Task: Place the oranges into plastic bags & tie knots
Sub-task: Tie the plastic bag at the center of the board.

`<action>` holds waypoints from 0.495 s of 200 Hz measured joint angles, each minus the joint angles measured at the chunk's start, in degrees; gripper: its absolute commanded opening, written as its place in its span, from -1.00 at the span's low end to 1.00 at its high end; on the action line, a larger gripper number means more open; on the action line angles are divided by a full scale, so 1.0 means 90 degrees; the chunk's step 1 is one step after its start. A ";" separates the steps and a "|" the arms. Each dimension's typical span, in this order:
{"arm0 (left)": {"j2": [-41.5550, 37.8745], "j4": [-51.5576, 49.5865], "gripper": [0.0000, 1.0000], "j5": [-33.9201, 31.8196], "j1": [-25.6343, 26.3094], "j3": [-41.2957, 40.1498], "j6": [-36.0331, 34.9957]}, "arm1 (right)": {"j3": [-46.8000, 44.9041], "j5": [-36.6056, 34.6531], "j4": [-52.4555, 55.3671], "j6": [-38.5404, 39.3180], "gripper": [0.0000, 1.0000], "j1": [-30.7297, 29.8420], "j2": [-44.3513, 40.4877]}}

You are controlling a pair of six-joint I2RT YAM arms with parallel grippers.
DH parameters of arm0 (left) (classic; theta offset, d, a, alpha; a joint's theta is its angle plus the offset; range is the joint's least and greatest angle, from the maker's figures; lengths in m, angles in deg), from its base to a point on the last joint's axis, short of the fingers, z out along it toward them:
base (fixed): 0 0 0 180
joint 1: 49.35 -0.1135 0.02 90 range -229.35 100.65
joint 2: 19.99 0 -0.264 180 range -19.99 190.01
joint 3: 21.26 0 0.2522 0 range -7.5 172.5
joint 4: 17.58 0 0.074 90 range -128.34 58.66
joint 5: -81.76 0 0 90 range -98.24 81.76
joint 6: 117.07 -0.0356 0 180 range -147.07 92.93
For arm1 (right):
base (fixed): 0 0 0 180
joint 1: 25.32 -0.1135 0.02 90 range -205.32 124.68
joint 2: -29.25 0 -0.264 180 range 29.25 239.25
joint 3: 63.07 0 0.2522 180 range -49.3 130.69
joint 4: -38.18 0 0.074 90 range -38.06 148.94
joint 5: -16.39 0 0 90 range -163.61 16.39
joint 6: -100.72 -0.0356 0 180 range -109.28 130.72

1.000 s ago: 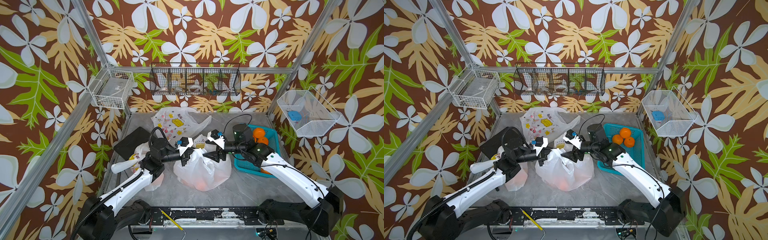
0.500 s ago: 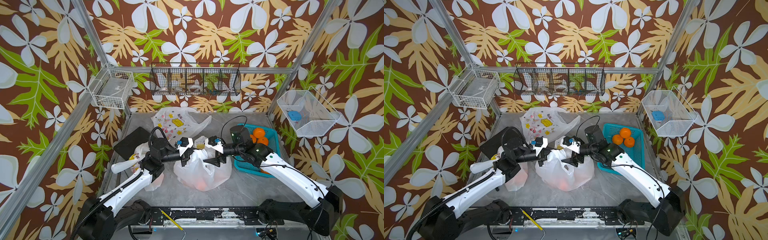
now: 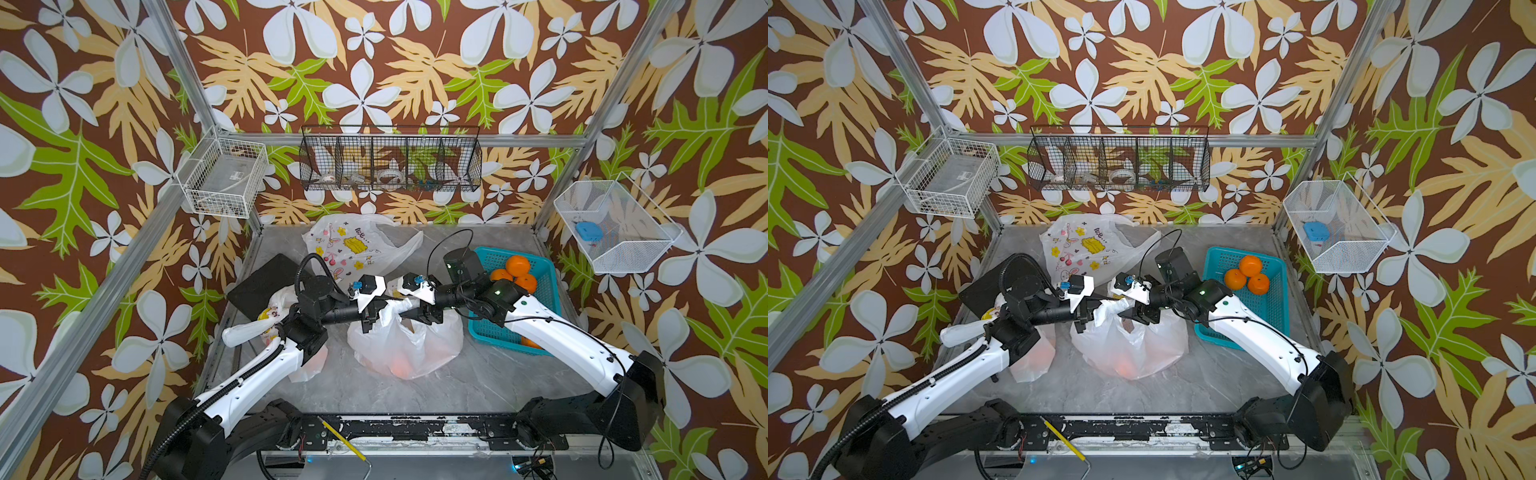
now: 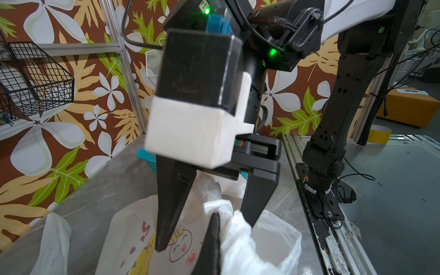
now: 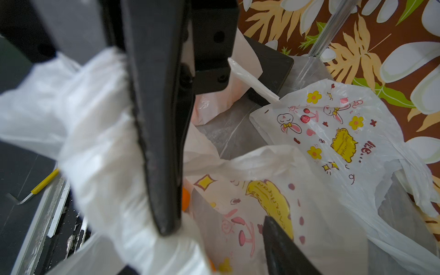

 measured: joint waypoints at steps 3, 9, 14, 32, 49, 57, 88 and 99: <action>-0.0002 -0.0010 -1.00 -0.0005 0.0000 0.0002 0.0002 | 0.0000 -0.0022 0.0005 0.0007 -0.05 -0.0007 0.0002; -0.0010 -0.0027 -1.00 -0.0022 0.0000 0.0012 0.0002 | 0.0002 -0.0051 0.0029 0.0046 -0.15 -0.0015 0.0000; -0.0017 -0.0051 -1.00 -0.0022 0.0000 0.0027 0.0005 | 0.0010 -0.0085 0.0044 0.0041 -0.23 -0.0015 -0.0012; -0.0041 -0.0090 -1.00 -0.0075 0.0000 0.0056 0.0053 | 0.0034 -0.0250 0.0046 0.0002 -0.57 -0.0012 -0.0129; -0.0083 -0.0124 -1.00 -0.0148 0.0000 0.0058 0.0163 | 0.0012 -0.0413 -0.0085 -0.0158 -0.95 -0.0015 -0.0342; -0.0119 -0.0126 -1.00 -0.0206 0.0000 0.0058 0.0260 | -0.0056 -0.0435 -0.0238 -0.0304 -1.00 -0.0015 -0.0469; -0.0267 -0.0119 -1.00 -0.0333 0.0046 0.0010 0.0546 | -0.0413 -0.0882 -0.0821 -0.0675 -1.00 -0.0151 -0.0816; -0.0316 -0.0109 -1.00 -0.0386 0.0085 -0.0034 0.0665 | -0.0546 -0.1037 -0.1042 -0.0823 -1.00 -0.0202 -0.0889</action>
